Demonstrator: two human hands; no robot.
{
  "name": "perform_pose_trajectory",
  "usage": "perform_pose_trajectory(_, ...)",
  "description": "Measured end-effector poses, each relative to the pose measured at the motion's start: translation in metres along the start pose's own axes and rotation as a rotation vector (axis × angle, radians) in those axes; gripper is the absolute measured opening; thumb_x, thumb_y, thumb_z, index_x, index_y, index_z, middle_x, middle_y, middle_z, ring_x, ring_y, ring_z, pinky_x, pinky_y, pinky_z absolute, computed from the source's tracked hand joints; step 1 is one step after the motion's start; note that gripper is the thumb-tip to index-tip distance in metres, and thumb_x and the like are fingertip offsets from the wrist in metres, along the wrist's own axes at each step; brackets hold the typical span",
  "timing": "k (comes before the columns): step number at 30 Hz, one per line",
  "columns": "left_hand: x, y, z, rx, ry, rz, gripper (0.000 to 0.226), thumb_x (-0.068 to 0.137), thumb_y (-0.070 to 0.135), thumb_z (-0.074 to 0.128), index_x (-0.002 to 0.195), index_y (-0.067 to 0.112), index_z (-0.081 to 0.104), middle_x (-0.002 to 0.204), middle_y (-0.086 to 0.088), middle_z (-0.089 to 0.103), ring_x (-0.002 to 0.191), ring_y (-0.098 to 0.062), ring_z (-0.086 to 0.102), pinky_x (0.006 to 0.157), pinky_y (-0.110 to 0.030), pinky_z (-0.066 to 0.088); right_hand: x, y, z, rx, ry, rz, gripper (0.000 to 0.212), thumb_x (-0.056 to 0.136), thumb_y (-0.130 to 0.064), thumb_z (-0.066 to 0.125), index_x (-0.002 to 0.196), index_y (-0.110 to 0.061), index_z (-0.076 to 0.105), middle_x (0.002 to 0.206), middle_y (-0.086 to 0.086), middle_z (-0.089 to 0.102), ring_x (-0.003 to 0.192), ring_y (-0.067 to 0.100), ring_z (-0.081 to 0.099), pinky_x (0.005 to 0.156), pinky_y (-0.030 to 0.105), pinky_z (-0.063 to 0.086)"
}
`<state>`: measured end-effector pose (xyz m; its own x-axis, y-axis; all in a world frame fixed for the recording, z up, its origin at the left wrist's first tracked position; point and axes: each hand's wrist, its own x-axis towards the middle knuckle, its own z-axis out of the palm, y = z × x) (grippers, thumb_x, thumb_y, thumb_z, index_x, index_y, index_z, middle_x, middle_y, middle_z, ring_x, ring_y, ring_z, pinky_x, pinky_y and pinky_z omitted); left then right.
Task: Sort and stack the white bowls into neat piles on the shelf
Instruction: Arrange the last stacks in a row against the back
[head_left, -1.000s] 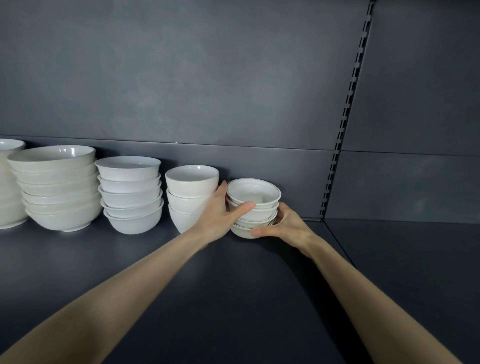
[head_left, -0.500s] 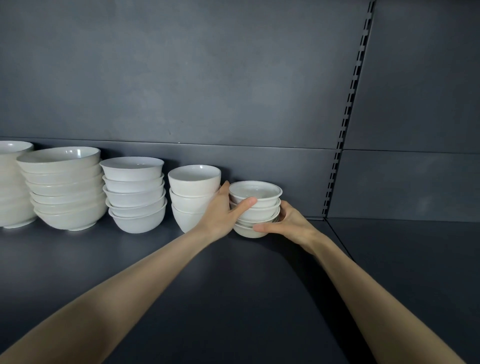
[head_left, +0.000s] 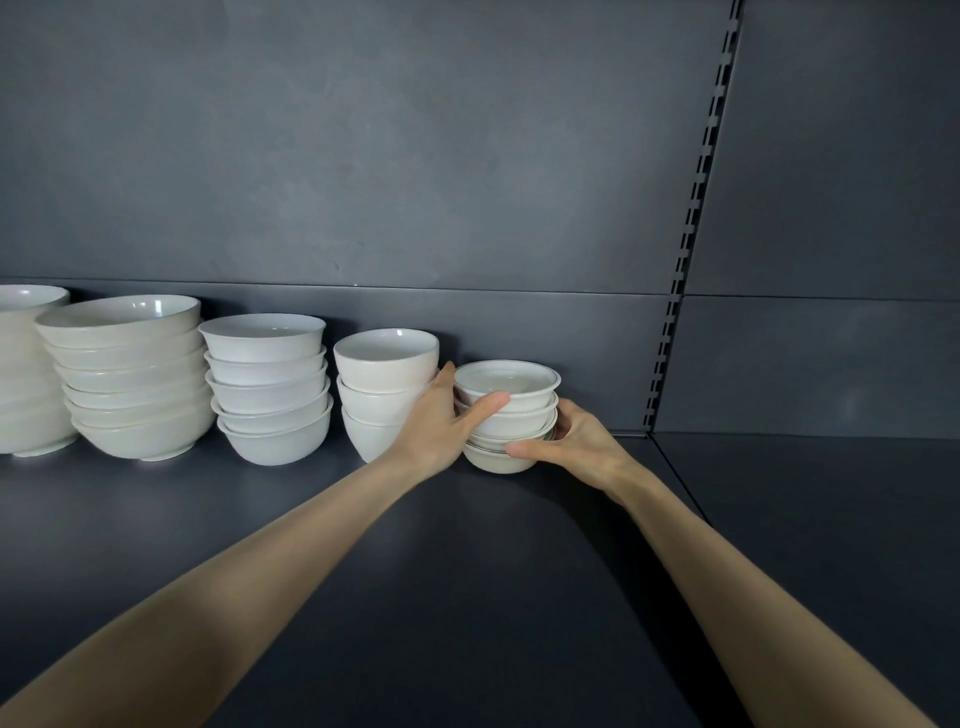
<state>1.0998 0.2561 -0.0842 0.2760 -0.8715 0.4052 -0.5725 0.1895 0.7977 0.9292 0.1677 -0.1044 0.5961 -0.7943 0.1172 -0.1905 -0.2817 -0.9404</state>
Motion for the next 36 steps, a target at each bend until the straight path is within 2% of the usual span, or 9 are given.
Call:
perform_pose_trajectory(2,0.0,0.001,0.001,0.006,0.009,-0.005,0.049,0.083,0.049,0.065,0.102,0.007,0.051,0.106,-0.007,0.064,0.097,-0.017,0.061,0.083,-0.025,0.047,0.0,0.001,0.0,0.001,-0.005,-0.008,0.075,0.066,-0.023,0.087,0.131,-0.015,0.05,0.12,-0.005,0.065,0.109,0.007,0.062,0.084,0.016,0.049)
perform_pose_trajectory(7,-0.003,0.008,0.001,0.042,0.04,0.006,0.048,0.09,0.031,0.062,0.126,0.005,0.044,0.106,0.007,0.049,0.096,-0.008,0.047,0.068,0.005,0.035,0.0,0.002,-0.001,0.005,-0.018,-0.024,0.075,0.067,-0.024,0.086,0.132,-0.014,0.05,0.12,-0.005,0.066,0.11,0.008,0.062,0.09,0.02,0.049)
perform_pose_trajectory(12,-0.001,0.008,0.001,0.053,0.042,-0.017,0.039,0.086,0.039,0.064,0.101,0.007,0.048,0.089,0.005,0.056,0.08,-0.01,0.055,0.064,-0.004,0.04,-0.002,0.001,-0.001,0.003,-0.03,-0.036,0.069,0.069,-0.025,0.084,0.13,-0.015,0.053,0.118,-0.006,0.067,0.109,0.006,0.063,0.091,0.02,0.049)
perform_pose_trajectory(17,0.0,0.008,0.0,0.062,0.044,-0.02,0.037,0.086,0.039,0.064,0.094,0.007,0.047,0.08,0.007,0.053,0.073,-0.008,0.052,0.061,-0.009,0.04,-0.001,0.003,-0.001,-0.023,-0.036,-0.041,0.069,0.069,-0.03,0.084,0.129,-0.016,0.054,0.117,-0.005,0.068,0.109,0.008,0.063,0.098,0.028,0.049)
perform_pose_trajectory(23,-0.001,0.011,0.001,0.093,0.051,-0.022,0.063,0.09,0.038,0.06,0.131,-0.004,0.039,0.109,0.0,0.052,0.096,-0.012,0.049,0.071,-0.01,0.033,-0.002,0.0,-0.002,-0.043,-0.048,-0.029,0.072,0.066,-0.034,0.086,0.128,-0.015,0.055,0.117,-0.005,0.068,0.109,0.009,0.064,0.1,0.032,0.049)
perform_pose_trajectory(29,-0.003,0.018,-0.001,0.124,0.02,-0.036,0.076,0.09,0.041,0.059,0.142,-0.006,0.029,0.117,-0.003,0.053,0.104,-0.012,0.048,0.073,-0.006,0.028,-0.003,-0.007,-0.005,-0.089,-0.08,0.005,0.101,0.044,-0.056,0.086,0.131,-0.018,0.052,0.118,-0.009,0.067,0.11,0.007,0.062,0.1,0.03,0.049)
perform_pose_trajectory(33,-0.002,0.02,-0.007,0.206,0.034,-0.057,0.047,0.085,0.048,0.063,0.099,0.004,0.054,0.077,0.007,0.056,0.077,-0.013,0.054,0.057,-0.012,0.038,-0.006,-0.016,-0.008,-0.215,-0.094,0.041,0.111,0.039,-0.069,0.084,0.133,-0.021,0.049,0.123,-0.011,0.063,0.114,0.009,0.059,0.103,0.034,0.046)
perform_pose_trajectory(34,-0.003,0.023,-0.009,0.228,0.026,-0.077,0.046,0.084,0.05,0.064,0.091,0.005,0.054,0.071,0.007,0.054,0.071,-0.012,0.052,0.055,-0.014,0.037,-0.009,-0.021,-0.008,-0.257,-0.097,0.052,0.103,0.044,-0.066,0.083,0.131,-0.021,0.051,0.122,-0.011,0.063,0.114,0.009,0.058,0.103,0.033,0.045)
perform_pose_trajectory(36,-0.004,0.029,-0.012,0.297,0.034,-0.101,0.046,0.082,0.052,0.064,0.08,0.008,0.053,0.065,0.005,0.051,0.066,-0.013,0.049,0.055,-0.021,0.035,-0.014,-0.033,-0.011,-0.341,-0.111,0.062,0.061,0.063,-0.049,0.083,0.114,-0.028,0.057,0.11,-0.014,0.063,0.108,0.008,0.058,0.099,0.027,0.044)
